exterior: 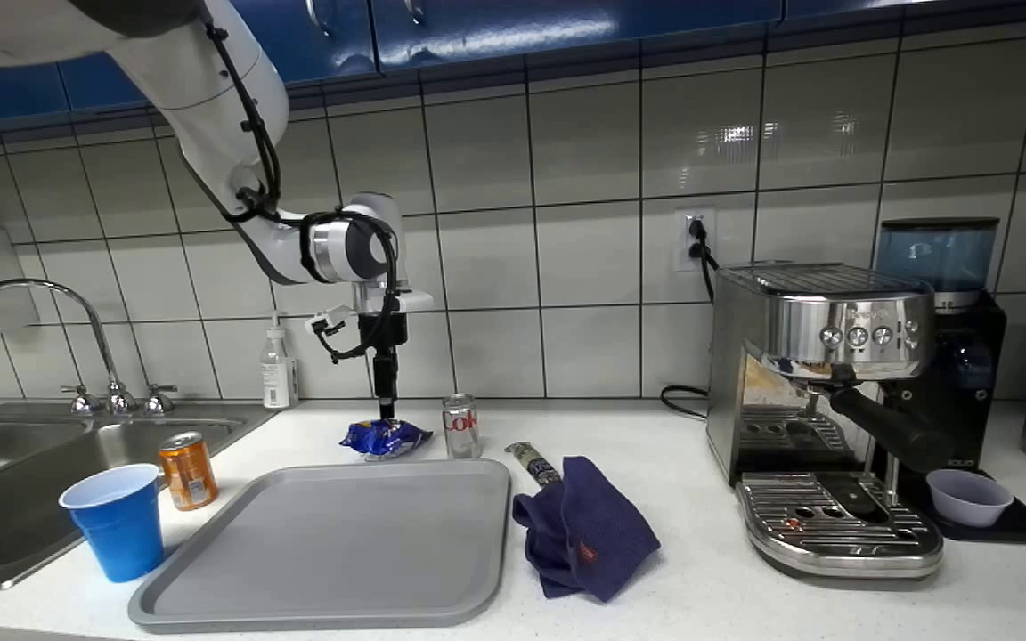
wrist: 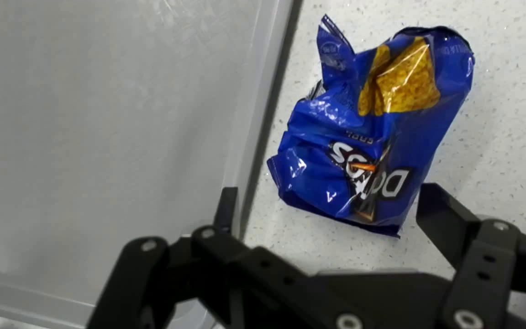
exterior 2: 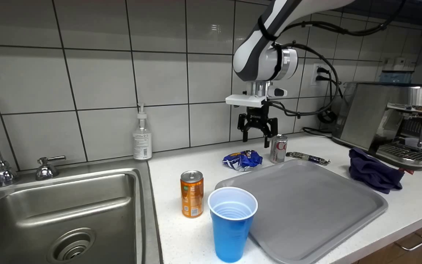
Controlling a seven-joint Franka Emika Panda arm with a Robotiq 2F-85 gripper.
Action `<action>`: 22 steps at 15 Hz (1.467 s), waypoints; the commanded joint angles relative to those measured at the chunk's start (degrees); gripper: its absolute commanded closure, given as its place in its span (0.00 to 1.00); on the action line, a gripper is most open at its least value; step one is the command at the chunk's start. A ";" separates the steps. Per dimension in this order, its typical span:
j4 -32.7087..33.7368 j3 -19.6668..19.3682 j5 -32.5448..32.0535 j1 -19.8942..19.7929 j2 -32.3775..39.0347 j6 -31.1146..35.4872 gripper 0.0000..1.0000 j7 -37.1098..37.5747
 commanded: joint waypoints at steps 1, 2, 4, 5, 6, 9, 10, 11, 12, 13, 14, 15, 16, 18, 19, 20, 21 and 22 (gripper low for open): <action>0.33 0.19 0.63 1.01 0.78 1.43 0.00 3.70; 0.78 0.10 0.54 1.30 1.38 1.61 0.00 4.70; 1.35 0.10 0.56 1.55 2.30 1.62 0.00 6.08; 1.70 0.00 0.55 1.72 2.77 1.35 0.00 7.19; 1.97 -0.04 0.48 1.81 3.14 1.26 0.00 7.92; 2.43 0.03 0.48 1.73 3.81 1.17 0.00 9.36; 2.66 0.00 0.39 1.77 4.03 1.17 0.00 9.77; 2.87 0.01 0.36 1.77 4.19 1.11 0.00 10.17; 3.07 0.04 0.35 1.74 4.31 1.09 0.00 10.50; 3.33 0.06 0.35 1.71 4.46 1.04 0.00 10.81; 3.62 0.06 0.35 1.70 4.66 0.96 0.00 11.07; 3.89 0.04 0.32 1.71 4.86 0.96 0.00 11.31; 4.15 0.01 0.26 1.76 5.04 1.04 0.00 11.52; 4.60 0.00 0.20 1.79 5.32 1.20 0.00 12.05; 4.86 -0.06 0.12 1.86 5.55 1.39 0.00 12.41; 5.14 -0.11 0.05 1.91 5.81 1.47 0.00 12.72; 5.37 -0.12 0.04 1.91 6.04 1.52 0.00 12.96; 5.68 -0.12 0.09 1.91 6.36 1.64 0.00 13.26</action>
